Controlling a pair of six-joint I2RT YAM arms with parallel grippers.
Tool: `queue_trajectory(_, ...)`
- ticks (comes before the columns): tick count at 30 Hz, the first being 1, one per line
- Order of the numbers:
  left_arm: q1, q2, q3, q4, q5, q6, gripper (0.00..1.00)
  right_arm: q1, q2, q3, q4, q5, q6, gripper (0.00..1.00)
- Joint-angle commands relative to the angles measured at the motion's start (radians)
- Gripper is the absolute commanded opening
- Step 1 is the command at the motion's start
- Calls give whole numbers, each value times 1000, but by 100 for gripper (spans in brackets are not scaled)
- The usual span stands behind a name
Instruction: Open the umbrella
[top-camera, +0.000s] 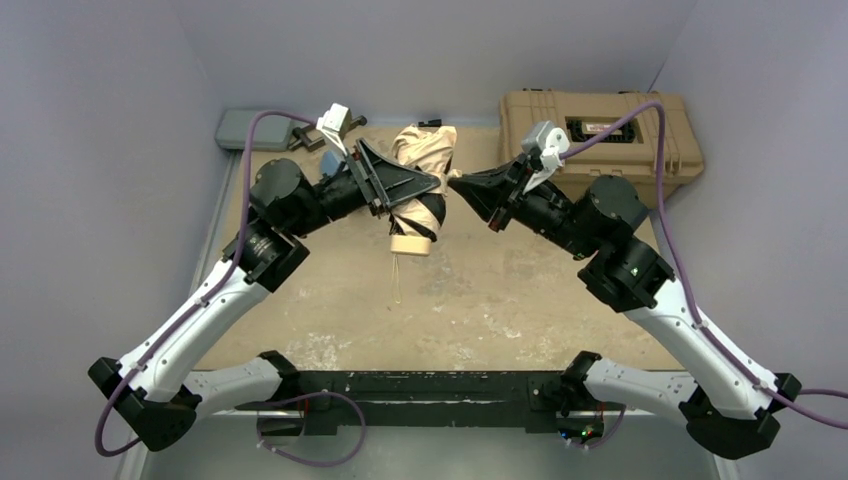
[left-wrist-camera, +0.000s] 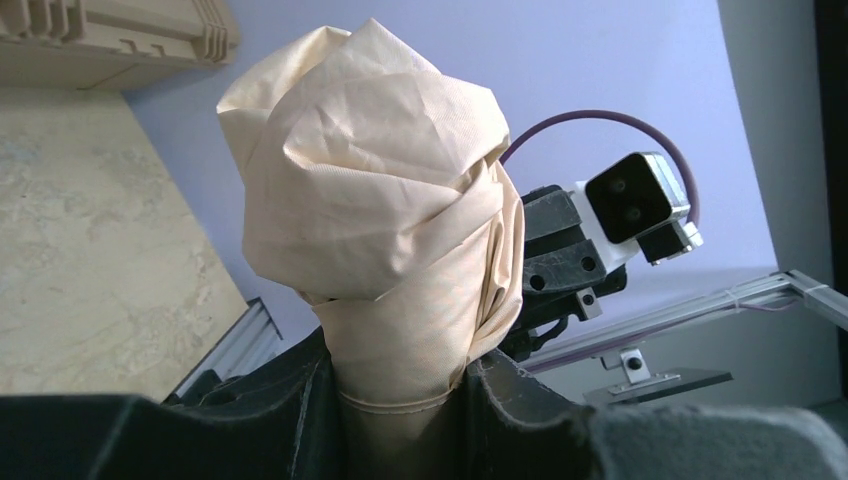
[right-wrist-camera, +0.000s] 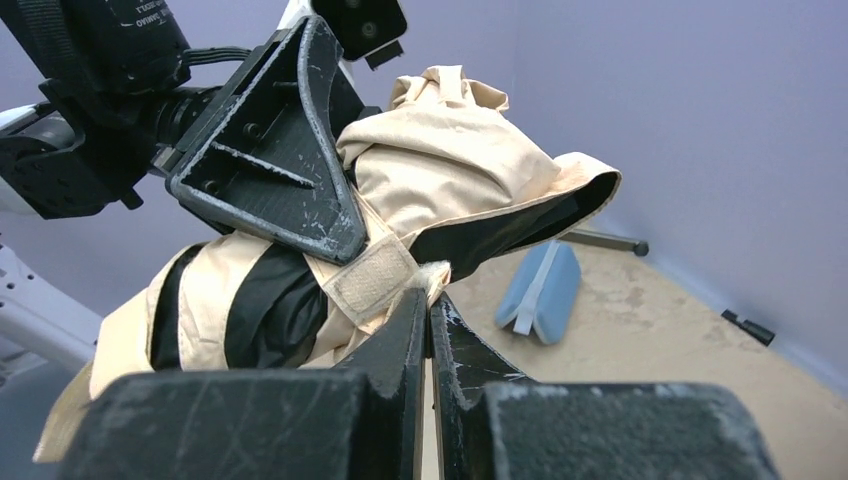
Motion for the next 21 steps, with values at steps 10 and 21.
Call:
queue_trajectory(10, 7, -52, -29, 433, 17, -218, 0, 6, 23, 5, -36, 73, -104, 0)
queue_trajectory(21, 24, -68, 13, 277, 27, -90, 0, 4, -31, -7, -214, 158, -43, 0)
